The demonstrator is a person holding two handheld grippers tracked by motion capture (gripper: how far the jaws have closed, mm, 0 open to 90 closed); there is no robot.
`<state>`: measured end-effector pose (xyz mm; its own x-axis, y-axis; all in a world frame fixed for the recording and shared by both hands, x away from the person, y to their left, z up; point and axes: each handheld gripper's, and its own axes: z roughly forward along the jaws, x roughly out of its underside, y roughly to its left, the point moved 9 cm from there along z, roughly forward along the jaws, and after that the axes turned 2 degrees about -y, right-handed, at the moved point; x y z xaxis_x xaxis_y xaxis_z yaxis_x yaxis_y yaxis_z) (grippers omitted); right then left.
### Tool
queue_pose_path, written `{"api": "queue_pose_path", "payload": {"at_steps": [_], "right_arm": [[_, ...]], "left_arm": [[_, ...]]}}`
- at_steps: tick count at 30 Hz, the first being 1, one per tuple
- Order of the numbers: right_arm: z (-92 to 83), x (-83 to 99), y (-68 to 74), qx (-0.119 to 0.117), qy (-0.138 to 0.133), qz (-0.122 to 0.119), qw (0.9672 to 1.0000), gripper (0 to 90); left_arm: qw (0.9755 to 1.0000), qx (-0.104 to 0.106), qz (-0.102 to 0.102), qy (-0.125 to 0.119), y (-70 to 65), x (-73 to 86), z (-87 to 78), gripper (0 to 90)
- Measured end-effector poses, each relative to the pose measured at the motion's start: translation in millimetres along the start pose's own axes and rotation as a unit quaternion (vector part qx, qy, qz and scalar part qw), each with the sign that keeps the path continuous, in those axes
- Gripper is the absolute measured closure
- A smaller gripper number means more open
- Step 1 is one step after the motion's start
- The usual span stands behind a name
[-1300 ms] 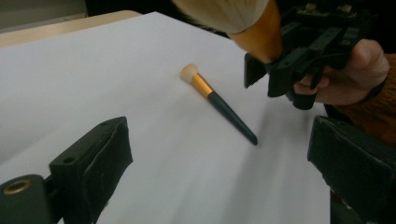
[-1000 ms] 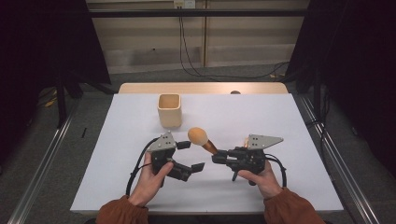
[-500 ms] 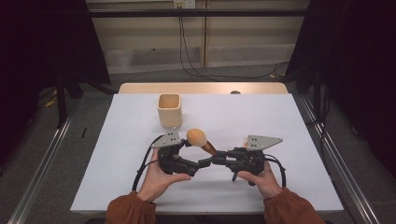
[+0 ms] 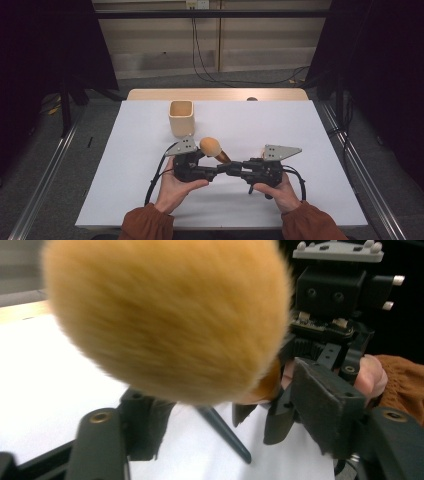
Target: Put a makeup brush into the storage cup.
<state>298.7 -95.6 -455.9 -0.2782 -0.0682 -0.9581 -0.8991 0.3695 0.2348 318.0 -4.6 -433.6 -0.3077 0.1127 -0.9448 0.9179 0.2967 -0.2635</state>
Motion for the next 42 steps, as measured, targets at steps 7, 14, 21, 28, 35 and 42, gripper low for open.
{"api": "queue_pose_path", "payload": {"at_steps": [7, 14, 21, 28, 35, 42], "right_arm": [[1.0, 0.8, 0.2, -0.001, -0.002, -0.001, 1.0000, 75.4], [0.5, 0.3, 0.6, 0.000, -0.004, -0.002, 1.0000, 75.3], [1.7, 1.6, 0.6, 0.000, -0.001, -0.003, 1.0000, 74.7], [2.5, 2.5, -0.5, 0.006, 0.003, -0.004, 1.0000, 73.4], [1.8, 2.5, -1.6, 0.010, 0.005, -0.005, 0.9999, 72.1], [1.2, 2.5, -2.9, 0.015, 0.007, -0.004, 0.9998, 70.1]], "left_arm": [[0.9997, 0.013, -0.006, -0.018, -2.3, -4.9, 0.4, 52.5], [0.9986, 0.029, -0.032, -0.029, -3.4, -7.6, 0.6, 59.1], [0.9991, 0.028, -0.025, -0.021, -4.7, -7.7, 0.0, 61.1], [0.9995, 0.025, -0.017, -0.012, -7.3, -8.1, 0.7, 62.9], [0.9998, 0.018, -0.005, -0.003, -9.8, -9.7, 2.3, 63.7], [0.9999, 0.013, -0.002, 0.000, -11.1, -10.7, 3.8, 64.3]]}}
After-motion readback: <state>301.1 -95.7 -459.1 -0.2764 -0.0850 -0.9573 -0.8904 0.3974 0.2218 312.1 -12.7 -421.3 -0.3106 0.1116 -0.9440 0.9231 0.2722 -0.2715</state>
